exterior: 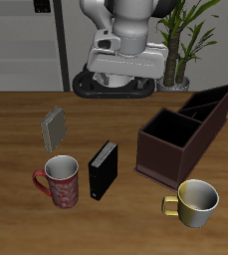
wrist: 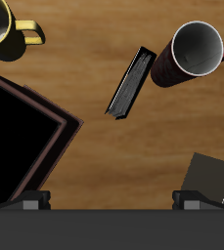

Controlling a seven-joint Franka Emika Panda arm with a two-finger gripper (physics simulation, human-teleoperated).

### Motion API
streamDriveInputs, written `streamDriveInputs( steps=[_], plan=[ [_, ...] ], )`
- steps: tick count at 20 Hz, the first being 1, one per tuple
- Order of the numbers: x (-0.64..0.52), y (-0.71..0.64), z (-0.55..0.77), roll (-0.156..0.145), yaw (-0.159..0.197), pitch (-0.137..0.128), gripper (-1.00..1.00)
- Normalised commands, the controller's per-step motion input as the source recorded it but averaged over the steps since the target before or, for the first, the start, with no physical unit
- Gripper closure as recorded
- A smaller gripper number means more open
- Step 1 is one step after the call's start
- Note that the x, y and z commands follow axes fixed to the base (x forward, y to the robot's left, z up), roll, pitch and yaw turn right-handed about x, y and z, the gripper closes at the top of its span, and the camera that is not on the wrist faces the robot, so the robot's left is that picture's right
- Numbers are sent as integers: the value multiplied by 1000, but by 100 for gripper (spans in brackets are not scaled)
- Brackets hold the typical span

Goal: Place the white-yellow mug into the left desk caddy's left compartment and place the black book into the left desk caddy's front compartment

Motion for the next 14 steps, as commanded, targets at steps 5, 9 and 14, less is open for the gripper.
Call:
streamDriveInputs(
  steps=[5, 9, 14],
  plan=[
    [307, 248, 58, 11, 26, -51, -100],
    [332, 288, 43, 64, 1, 3, -100],
    [342, 254, 77, 61, -3, -41, -100]
  ],
)
